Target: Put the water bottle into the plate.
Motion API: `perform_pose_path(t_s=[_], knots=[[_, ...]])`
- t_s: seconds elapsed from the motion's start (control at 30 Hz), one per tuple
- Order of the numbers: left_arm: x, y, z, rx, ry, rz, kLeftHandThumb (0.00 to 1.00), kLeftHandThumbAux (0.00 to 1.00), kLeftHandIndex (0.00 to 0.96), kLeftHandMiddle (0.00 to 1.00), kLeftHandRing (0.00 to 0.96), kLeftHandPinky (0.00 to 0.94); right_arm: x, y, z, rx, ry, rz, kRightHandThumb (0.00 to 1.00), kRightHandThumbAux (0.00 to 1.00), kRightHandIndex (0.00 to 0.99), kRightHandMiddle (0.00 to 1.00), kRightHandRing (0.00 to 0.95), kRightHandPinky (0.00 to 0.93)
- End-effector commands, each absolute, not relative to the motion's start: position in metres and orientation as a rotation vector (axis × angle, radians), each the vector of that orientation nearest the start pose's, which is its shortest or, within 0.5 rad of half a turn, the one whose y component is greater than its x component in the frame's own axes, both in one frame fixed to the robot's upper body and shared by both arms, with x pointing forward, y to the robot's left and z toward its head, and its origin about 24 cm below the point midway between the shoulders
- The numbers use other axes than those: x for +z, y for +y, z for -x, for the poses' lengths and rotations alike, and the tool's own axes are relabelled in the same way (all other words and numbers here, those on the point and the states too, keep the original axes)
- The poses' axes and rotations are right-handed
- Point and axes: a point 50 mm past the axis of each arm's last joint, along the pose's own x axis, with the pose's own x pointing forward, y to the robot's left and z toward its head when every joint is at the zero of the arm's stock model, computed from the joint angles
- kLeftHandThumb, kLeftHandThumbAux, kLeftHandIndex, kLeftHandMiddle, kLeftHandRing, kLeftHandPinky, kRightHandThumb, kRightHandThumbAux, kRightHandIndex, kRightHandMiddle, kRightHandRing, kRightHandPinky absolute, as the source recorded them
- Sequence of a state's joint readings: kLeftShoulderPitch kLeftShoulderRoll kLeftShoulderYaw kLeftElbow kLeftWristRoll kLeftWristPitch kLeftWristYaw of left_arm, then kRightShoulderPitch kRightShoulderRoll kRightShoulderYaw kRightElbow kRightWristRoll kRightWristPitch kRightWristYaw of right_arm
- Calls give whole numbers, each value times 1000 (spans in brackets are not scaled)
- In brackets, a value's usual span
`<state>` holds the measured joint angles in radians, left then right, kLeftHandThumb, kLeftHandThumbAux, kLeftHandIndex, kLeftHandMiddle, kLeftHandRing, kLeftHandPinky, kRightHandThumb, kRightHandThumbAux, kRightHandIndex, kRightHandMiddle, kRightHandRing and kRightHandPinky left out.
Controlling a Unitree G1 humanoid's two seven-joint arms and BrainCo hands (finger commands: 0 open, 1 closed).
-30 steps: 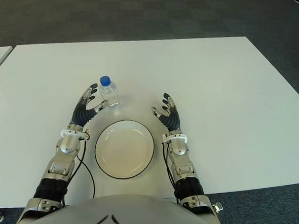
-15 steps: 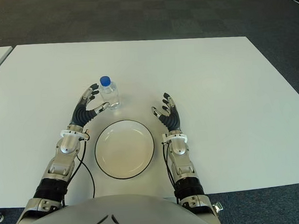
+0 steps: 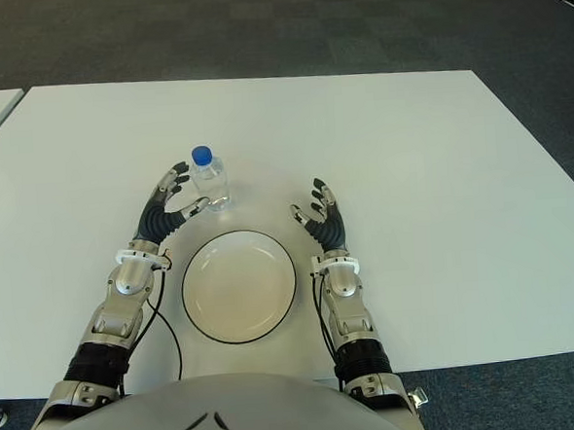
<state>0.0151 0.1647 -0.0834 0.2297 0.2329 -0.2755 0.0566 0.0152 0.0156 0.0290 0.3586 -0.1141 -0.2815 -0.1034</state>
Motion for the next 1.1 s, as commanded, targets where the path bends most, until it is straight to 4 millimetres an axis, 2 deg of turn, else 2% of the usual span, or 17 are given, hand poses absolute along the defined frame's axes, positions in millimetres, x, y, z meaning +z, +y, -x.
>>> perform_pose_path(t_s=[0.03,0.47,1.1], knots=[[10,165,-243,-88,-14,-381,208,638,0,65,71,27,-26,-141,-234,-39,141,98,316,773,90,95,91,128],[8,164,-249,-74,4,-361,245,660,0,44,43,28,-27,-140,-232,-36,141,101,305,768,86,90,89,131],[5,158,-256,-62,27,-346,229,646,0,1,2,5,-29,-142,-230,-38,150,87,321,771,80,95,94,131]])
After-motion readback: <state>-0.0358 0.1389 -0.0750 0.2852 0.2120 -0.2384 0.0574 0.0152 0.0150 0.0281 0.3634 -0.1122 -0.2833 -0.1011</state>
